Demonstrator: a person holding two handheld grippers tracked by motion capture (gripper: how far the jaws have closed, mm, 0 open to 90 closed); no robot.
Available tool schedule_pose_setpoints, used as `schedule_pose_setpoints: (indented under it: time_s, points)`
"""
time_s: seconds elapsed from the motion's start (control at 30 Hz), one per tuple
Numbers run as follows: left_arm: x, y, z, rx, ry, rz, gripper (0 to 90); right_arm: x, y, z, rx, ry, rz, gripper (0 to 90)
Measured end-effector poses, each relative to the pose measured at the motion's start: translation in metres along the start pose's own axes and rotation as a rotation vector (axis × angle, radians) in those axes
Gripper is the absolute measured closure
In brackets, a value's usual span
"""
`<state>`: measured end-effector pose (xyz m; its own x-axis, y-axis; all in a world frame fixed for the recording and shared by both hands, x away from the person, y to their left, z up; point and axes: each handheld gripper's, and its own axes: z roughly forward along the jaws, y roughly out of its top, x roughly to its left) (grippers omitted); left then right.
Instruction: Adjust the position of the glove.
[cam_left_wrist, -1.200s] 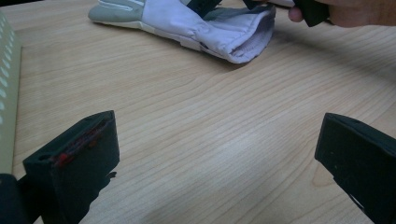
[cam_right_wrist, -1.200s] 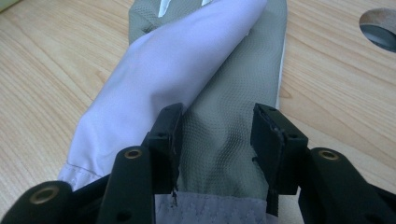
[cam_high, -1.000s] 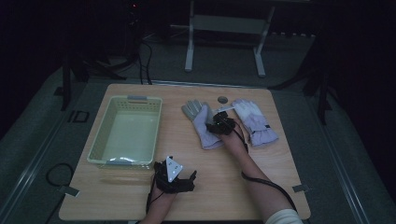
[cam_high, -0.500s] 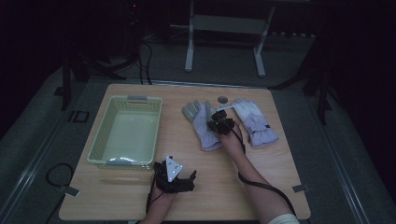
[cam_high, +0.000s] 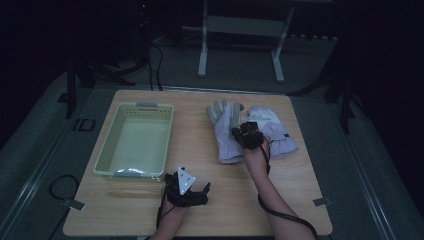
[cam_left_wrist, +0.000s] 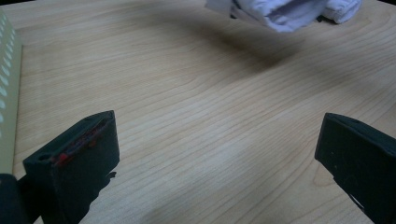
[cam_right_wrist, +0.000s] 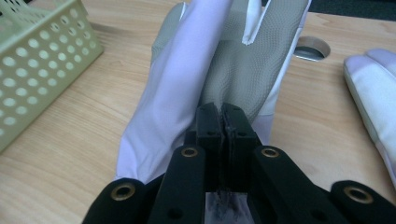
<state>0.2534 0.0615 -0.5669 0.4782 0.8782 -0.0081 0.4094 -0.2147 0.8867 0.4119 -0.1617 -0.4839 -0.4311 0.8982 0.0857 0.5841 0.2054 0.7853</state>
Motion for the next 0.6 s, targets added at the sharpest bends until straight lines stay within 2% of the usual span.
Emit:
schedule_pose_setpoints:
  time_s: [0.2,0.23,0.3,0.43,0.6]
  points:
    - [0.000,0.000,0.000,0.001,0.002,0.002,0.0,0.003,-0.015,-0.021,-0.031,-0.015,0.037,86.7]
    - [0.000,0.000,0.000,0.001,0.004,0.003,0.0,0.004,-0.018,-0.025,-0.037,-0.009,0.056,86.7]
    - [-0.001,0.000,0.000,0.001,0.004,0.004,0.0,0.007,-0.024,-0.030,-0.041,-0.020,0.056,86.7]
    - [-0.001,0.000,0.000,0.002,0.005,0.005,0.0,0.009,-0.035,-0.035,-0.058,-0.027,0.083,86.6]
    - [-0.001,0.000,0.000,0.002,0.006,0.006,0.0,0.013,-0.049,-0.037,-0.040,-0.052,0.092,86.5]
